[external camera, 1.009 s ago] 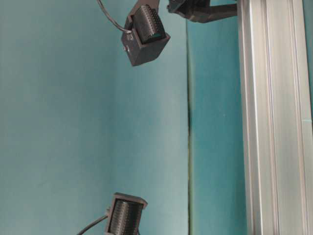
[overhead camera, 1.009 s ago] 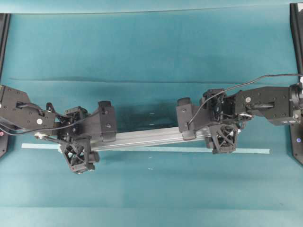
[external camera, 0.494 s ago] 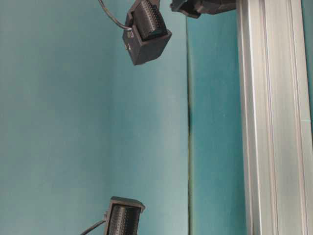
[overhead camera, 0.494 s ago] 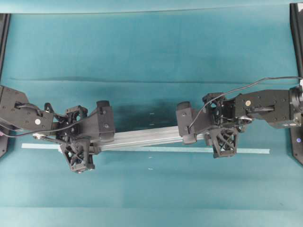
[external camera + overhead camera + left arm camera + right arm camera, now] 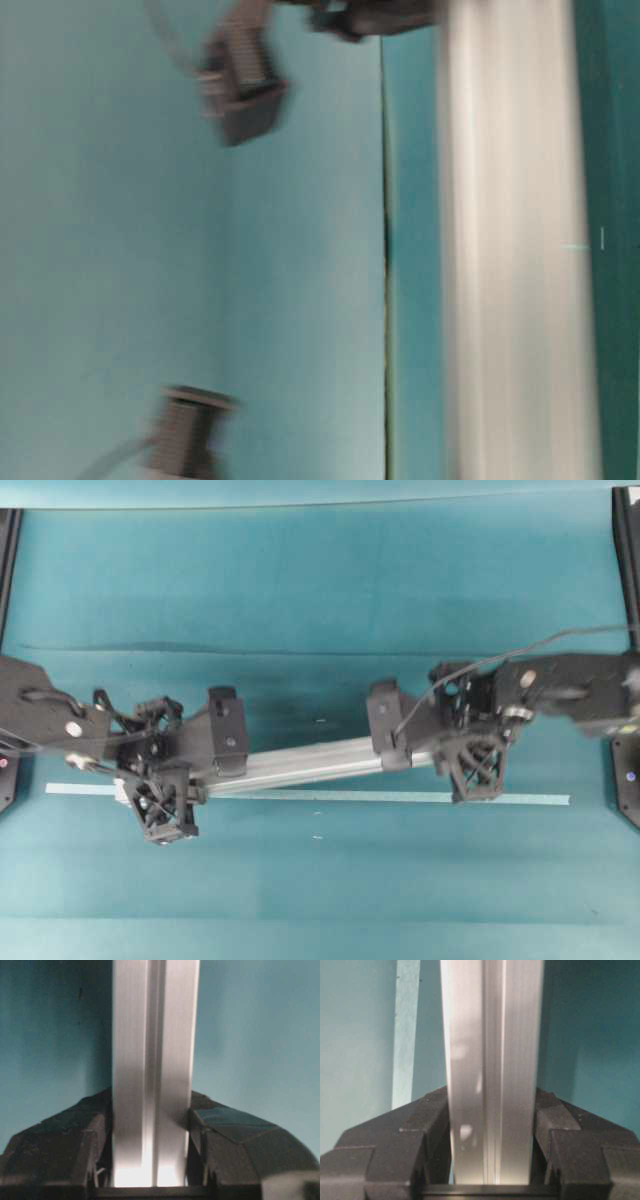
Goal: Lift the metal rail with both hands.
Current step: 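Lift the rail with both grippers and raise it off the table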
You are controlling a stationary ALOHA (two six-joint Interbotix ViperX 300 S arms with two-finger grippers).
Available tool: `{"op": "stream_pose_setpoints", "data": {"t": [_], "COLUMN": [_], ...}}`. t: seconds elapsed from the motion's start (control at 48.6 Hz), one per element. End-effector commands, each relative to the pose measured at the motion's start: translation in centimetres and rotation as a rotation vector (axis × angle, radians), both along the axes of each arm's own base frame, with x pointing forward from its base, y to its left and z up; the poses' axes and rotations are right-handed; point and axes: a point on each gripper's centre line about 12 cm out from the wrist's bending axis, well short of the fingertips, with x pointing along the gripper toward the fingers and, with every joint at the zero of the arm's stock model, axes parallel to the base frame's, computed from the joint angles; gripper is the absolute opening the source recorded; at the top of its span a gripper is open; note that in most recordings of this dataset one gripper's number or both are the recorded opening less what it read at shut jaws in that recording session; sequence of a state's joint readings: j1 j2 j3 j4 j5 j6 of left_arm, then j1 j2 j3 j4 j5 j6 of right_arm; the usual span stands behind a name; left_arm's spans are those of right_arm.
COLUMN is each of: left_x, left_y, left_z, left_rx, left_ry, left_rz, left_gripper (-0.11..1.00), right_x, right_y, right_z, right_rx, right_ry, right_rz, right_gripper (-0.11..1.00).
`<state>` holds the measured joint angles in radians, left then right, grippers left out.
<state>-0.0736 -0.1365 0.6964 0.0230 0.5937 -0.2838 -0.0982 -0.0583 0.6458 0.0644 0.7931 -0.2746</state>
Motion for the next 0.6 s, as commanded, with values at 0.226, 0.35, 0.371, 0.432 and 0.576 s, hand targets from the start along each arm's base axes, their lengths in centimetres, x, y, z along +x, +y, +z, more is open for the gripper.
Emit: {"op": "stream_pose_setpoints", "data": {"t": [0.226, 0.35, 0.371, 0.432, 0.576], "left_x": [-0.4, -1.0, -1.1, -1.3, -1.6], "left_y": [0.1, 0.2, 0.2, 0.2, 0.3], "left_z": [13.1, 16.4, 16.9, 18.4, 20.2], "left_rx": [-0.008, -0.010, -0.010, -0.010, -0.004], "left_ry": [-0.083, -0.106, -0.109, -0.110, -0.087], "left_rz": [0.014, 0.016, 0.016, 0.016, 0.011], "left_gripper": [0.30, 0.30, 0.30, 0.30, 0.30], "right_x": [0.2, 0.3, 0.2, 0.2, 0.1], "right_y": [-0.3, -0.1, -0.1, 0.1, 0.4], "right_z": [11.6, 15.4, 16.0, 17.8, 20.5], "right_rx": [0.008, 0.015, 0.015, 0.020, 0.028], "right_ry": [-0.030, -0.034, -0.032, -0.032, -0.024], "right_rz": [-0.008, -0.024, -0.027, -0.032, -0.057], "right_gripper": [0.40, 0.40, 0.40, 0.40, 0.40]}}
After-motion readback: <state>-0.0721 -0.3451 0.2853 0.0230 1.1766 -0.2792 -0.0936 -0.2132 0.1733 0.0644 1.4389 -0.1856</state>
